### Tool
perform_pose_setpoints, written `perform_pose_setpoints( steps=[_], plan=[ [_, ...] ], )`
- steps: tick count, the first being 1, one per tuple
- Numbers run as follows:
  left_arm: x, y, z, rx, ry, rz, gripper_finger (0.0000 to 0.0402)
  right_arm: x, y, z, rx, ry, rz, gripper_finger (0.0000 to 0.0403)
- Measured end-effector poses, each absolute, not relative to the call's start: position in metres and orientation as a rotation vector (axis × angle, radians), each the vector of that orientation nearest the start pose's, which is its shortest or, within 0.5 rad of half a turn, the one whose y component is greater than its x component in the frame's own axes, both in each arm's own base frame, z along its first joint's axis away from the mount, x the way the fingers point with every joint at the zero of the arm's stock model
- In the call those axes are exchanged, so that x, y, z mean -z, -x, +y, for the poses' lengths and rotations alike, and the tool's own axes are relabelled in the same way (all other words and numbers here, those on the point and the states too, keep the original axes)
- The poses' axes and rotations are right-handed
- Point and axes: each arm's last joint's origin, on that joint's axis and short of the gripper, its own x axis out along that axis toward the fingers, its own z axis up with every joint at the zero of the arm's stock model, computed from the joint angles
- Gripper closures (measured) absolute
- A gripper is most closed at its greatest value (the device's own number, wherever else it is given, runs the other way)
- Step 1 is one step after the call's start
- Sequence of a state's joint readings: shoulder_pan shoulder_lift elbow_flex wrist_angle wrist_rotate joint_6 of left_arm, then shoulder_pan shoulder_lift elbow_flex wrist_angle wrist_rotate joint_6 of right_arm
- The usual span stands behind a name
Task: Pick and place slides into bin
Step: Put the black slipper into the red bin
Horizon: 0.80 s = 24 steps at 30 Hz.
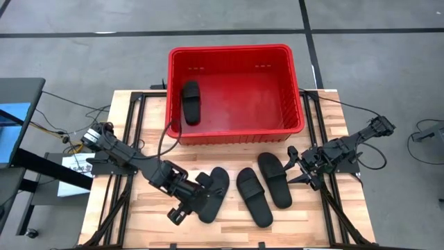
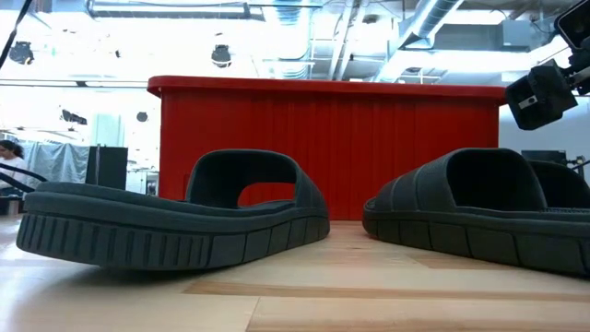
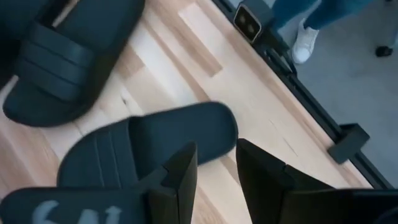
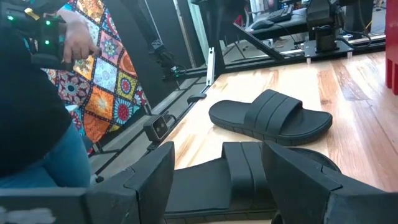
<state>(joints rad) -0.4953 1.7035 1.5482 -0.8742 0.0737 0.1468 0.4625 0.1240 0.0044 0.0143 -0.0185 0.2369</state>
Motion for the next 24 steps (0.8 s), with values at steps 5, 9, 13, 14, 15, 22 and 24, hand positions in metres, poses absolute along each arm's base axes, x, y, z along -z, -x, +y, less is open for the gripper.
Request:
perform_pose_setpoints(
  steps=[5,9,13,14,15,22,24],
  plan=[
    [-0.292,-0.316,-0.182,0.604,-0.366,0.995,0.0299,-0.156,-0.093,0.047,-0.466,-0.209,0.159,0.017],
    [-0.278,-0.321,-0.192,0.611,-0.361,1.029,0.0299,-0.156,-0.093,0.047,-0.466,-0.209,0.161,0.017],
    [-0.275,-0.324,-0.197,0.588,-0.349,1.015,0.0299,-0.156,-0.094,0.048,-0.465,-0.207,0.168,0.017],
    [-0.274,-0.324,-0.198,0.575,-0.349,1.013,0.0299,-0.155,-0.094,0.048,-0.463,-0.205,0.176,0.017],
    [-0.272,-0.324,-0.198,0.565,-0.354,1.026,0.0299,-0.155,-0.094,0.048,-0.464,-0.205,0.176,0.017],
    [-0.245,-0.333,-0.21,0.554,-0.348,1.084,0.0299,-0.153,-0.095,0.048,-0.461,-0.2,0.196,0.017],
    [-0.234,-0.334,-0.214,0.55,-0.334,1.121,0.0299,-0.153,-0.095,0.048,-0.462,-0.201,0.195,0.017]
  ],
)
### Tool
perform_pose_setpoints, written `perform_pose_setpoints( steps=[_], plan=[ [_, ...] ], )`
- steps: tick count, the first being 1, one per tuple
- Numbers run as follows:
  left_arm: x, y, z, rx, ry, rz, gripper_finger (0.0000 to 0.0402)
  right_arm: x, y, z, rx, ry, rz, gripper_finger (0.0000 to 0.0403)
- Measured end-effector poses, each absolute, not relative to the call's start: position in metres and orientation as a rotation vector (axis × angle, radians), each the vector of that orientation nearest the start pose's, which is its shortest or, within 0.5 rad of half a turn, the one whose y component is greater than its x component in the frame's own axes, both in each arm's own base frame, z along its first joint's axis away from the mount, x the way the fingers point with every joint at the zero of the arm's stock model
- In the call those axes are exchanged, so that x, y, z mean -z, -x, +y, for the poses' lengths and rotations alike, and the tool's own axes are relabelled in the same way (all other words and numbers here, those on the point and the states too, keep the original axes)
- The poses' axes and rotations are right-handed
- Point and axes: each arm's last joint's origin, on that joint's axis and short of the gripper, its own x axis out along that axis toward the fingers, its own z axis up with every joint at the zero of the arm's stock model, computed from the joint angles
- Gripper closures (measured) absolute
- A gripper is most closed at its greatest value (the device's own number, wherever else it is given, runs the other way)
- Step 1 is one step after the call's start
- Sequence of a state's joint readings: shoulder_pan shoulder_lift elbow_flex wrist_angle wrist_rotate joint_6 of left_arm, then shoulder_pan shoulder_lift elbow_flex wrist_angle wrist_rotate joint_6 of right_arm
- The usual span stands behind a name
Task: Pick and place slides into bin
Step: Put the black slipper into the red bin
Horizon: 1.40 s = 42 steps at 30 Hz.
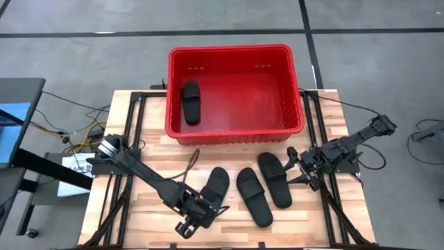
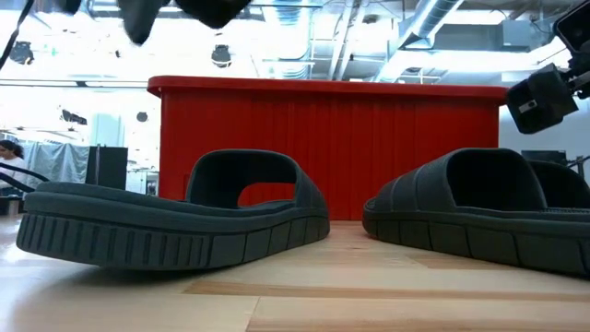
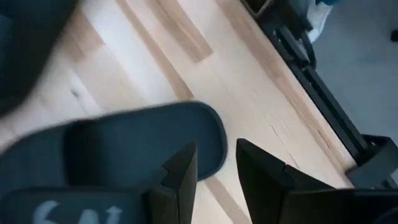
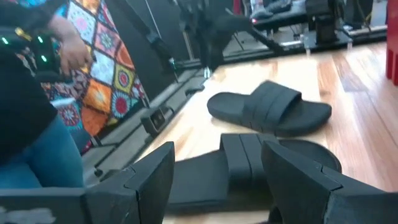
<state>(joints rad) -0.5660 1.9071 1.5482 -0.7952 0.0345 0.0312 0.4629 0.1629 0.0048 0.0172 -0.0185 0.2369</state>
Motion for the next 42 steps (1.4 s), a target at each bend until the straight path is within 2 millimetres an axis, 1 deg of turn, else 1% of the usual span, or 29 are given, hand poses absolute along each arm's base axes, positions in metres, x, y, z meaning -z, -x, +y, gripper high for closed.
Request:
perform_pose_setpoints(
  steps=[5,9,12,17,27,34,39,42],
  plan=[
    [-0.212,-0.34,-0.221,0.494,-0.295,1.173,0.0299,-0.152,-0.096,0.048,-0.459,-0.197,0.211,0.017],
    [-0.199,-0.346,-0.227,0.451,-0.242,1.177,0.0299,-0.152,-0.096,0.048,-0.459,-0.197,0.211,0.017],
    [-0.183,-0.349,-0.23,0.415,-0.236,1.204,0.0299,-0.152,-0.096,0.048,-0.459,-0.197,0.212,0.017],
    [-0.169,-0.35,-0.235,0.38,-0.207,1.238,0.0299,-0.152,-0.096,0.048,-0.459,-0.196,0.212,0.017],
    [-0.168,-0.343,-0.243,0.395,-0.211,1.264,0.0299,-0.152,-0.096,0.048,-0.459,-0.197,0.212,0.017],
    [-0.168,-0.342,-0.242,0.382,-0.225,1.269,0.0299,-0.152,-0.096,0.048,-0.459,-0.196,0.212,0.017],
    [-0.168,-0.342,-0.24,0.34,-0.261,1.258,0.0299,-0.152,-0.096,0.048,-0.459,-0.196,0.212,0.017],
    [-0.162,-0.342,-0.24,0.334,-0.27,1.278,0.0299,-0.152,-0.096,0.048,-0.459,-0.197,0.212,0.017]
  ],
)
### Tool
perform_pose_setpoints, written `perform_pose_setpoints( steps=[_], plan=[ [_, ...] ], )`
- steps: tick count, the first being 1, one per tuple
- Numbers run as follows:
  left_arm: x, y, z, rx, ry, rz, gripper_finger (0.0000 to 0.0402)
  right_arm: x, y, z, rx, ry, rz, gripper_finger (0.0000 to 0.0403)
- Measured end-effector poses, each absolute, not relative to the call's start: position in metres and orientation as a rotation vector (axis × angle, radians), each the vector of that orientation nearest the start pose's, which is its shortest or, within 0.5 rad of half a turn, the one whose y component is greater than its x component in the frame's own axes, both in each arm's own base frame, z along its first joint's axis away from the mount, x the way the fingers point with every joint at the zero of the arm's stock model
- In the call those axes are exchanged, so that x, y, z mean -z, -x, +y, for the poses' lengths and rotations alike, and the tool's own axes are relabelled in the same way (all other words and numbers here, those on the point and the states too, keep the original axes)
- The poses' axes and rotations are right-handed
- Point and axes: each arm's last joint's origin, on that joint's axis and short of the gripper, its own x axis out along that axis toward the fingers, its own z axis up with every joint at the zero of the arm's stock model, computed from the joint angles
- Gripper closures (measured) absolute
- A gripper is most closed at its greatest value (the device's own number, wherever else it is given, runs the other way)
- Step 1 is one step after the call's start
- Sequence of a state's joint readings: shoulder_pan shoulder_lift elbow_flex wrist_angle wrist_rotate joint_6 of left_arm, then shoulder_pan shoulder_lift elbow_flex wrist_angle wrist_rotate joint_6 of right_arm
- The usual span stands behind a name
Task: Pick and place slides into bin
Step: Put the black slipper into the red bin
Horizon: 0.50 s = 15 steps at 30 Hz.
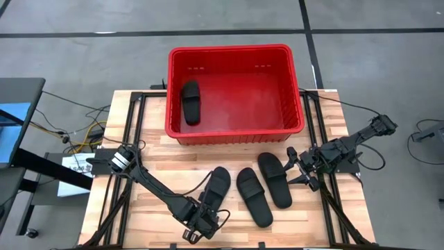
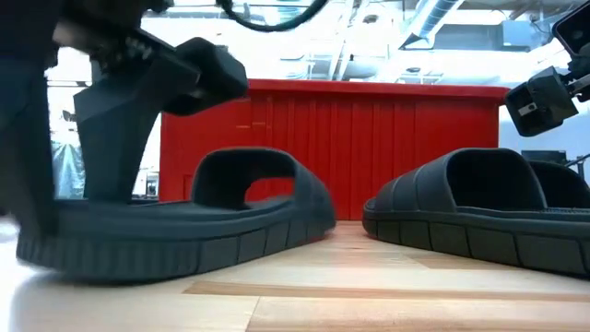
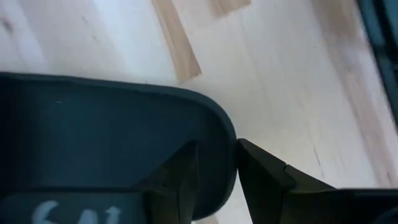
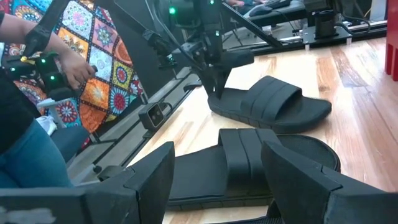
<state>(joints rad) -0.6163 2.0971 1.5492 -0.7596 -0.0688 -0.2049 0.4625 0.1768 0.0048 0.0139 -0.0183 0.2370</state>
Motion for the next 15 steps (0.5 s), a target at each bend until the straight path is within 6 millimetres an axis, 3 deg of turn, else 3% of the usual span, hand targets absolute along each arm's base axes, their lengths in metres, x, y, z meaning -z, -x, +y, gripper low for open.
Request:
perform_pose_setpoints(
  steps=[11,15],
  plan=[
    [-0.142,-0.344,-0.245,0.292,-0.291,1.311,0.0301,-0.152,-0.096,0.048,-0.459,-0.196,0.212,0.017],
    [-0.141,-0.343,-0.246,0.284,-0.298,1.305,0.0329,-0.152,-0.096,0.048,-0.459,-0.197,0.212,0.017]
  ],
)
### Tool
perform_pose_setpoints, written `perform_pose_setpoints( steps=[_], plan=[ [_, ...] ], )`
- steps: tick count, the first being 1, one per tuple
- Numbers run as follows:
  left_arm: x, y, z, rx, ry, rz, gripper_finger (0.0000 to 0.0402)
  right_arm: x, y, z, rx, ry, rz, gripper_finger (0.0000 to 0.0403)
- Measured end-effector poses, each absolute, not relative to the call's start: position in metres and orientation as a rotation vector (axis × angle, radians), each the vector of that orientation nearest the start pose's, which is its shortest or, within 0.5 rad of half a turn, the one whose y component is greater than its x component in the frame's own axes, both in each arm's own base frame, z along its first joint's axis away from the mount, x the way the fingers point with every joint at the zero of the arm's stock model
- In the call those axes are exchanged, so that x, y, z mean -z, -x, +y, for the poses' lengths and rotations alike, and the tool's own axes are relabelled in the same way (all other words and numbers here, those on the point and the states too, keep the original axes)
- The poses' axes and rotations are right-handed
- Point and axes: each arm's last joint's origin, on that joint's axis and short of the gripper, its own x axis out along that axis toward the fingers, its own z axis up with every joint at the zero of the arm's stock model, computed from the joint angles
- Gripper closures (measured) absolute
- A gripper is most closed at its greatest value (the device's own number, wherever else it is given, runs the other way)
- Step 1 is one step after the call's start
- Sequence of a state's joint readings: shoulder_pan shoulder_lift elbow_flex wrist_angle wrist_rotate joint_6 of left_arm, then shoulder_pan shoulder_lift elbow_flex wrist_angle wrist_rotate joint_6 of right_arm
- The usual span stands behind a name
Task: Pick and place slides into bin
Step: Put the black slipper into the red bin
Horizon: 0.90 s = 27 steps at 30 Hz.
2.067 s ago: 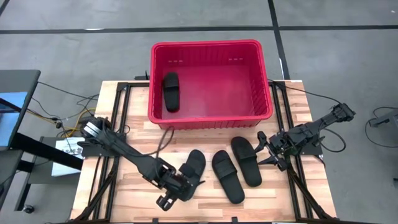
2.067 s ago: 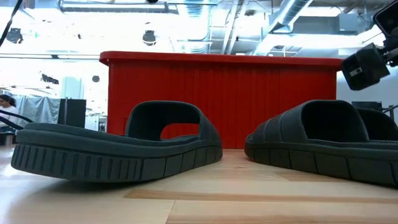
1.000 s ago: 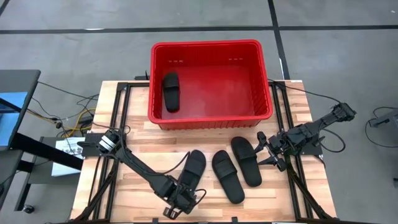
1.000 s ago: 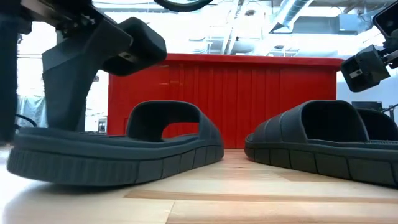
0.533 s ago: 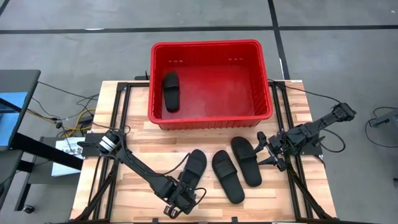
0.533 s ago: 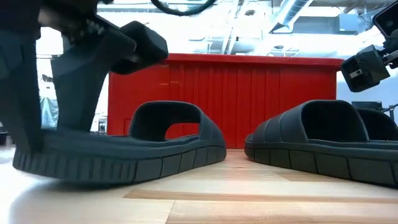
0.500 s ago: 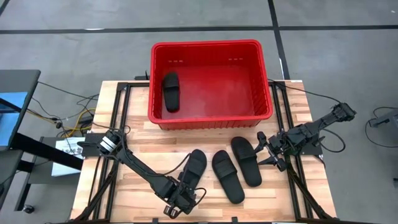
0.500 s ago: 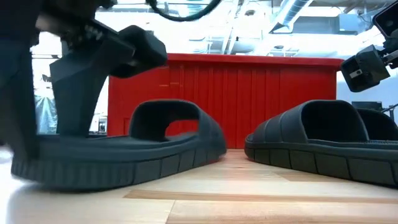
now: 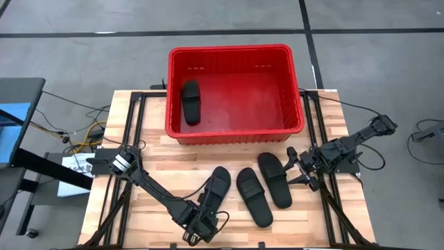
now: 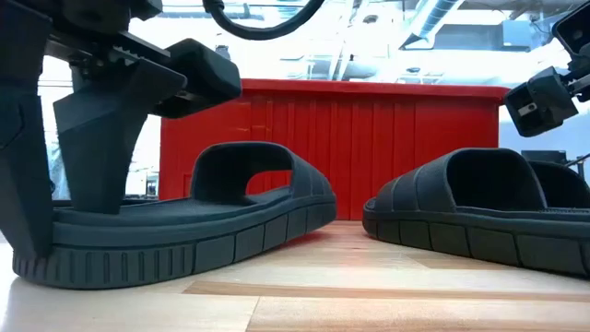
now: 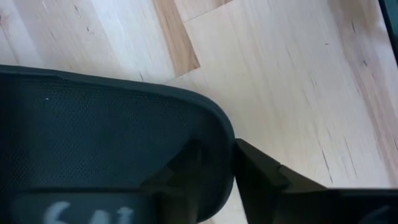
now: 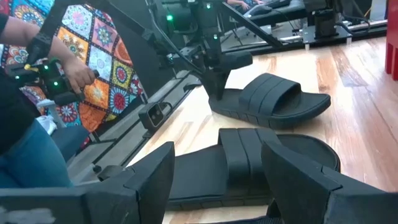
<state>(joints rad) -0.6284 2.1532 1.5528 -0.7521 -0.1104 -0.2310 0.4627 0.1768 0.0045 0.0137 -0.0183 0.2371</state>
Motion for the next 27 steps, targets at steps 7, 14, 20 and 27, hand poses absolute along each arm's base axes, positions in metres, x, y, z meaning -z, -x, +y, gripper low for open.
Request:
perform_pose_setpoints(
  steps=[7,14,20,27],
  plan=[
    [-0.14,-0.343,-0.247,0.273,-0.258,1.312,0.0391,-0.152,-0.096,0.048,-0.459,-0.197,0.211,0.017],
    [-0.14,-0.342,-0.248,0.268,-0.246,1.313,0.0399,-0.152,-0.096,0.048,-0.459,-0.197,0.212,0.017],
    [-0.146,-0.343,-0.252,0.256,-0.229,1.317,0.04,-0.152,-0.096,0.048,-0.459,-0.197,0.212,0.017],
    [-0.164,-0.35,-0.257,0.236,-0.239,1.308,0.0401,-0.152,-0.096,0.048,-0.459,-0.197,0.211,0.017]
  ],
)
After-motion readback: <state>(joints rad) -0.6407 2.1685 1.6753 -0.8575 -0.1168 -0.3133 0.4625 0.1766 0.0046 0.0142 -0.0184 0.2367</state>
